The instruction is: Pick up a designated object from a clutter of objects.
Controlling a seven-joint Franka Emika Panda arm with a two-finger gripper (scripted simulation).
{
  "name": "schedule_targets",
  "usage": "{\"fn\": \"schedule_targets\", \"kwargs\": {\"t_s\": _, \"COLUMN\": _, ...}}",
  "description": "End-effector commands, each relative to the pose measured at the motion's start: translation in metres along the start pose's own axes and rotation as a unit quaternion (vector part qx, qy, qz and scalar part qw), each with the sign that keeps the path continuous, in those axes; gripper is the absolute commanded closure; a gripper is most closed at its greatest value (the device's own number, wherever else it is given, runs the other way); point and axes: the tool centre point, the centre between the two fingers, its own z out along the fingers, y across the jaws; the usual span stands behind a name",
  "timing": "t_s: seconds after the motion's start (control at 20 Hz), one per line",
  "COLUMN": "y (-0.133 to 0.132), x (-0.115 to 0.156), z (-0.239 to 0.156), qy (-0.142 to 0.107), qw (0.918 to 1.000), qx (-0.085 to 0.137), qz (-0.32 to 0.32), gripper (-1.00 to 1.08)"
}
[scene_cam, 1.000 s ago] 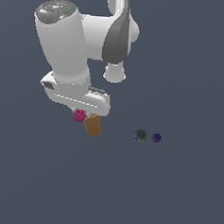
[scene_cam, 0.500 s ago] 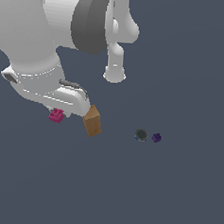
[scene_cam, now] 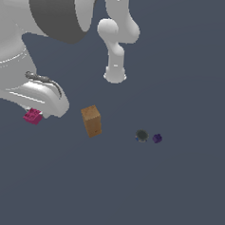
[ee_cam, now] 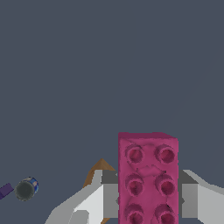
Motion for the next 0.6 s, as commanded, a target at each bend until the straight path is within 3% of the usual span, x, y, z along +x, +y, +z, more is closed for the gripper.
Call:
{"fn": "schedule_targets", "kwargs": {"t_s": 0.0, "y": 0.006, "x": 0.009, "z": -0.008, "qy": 0.0, "qw": 1.0, "qx": 0.0, "qz": 0.0, "gripper": 1.08}}
{"fn": "schedule_targets", "kwargs": {"t_s": 0.55, "y": 0.026, "x": 0.036, "z": -0.031, "qy": 0.0, "qw": 1.0, "qx": 0.0, "qz": 0.0, "gripper": 1.08}}
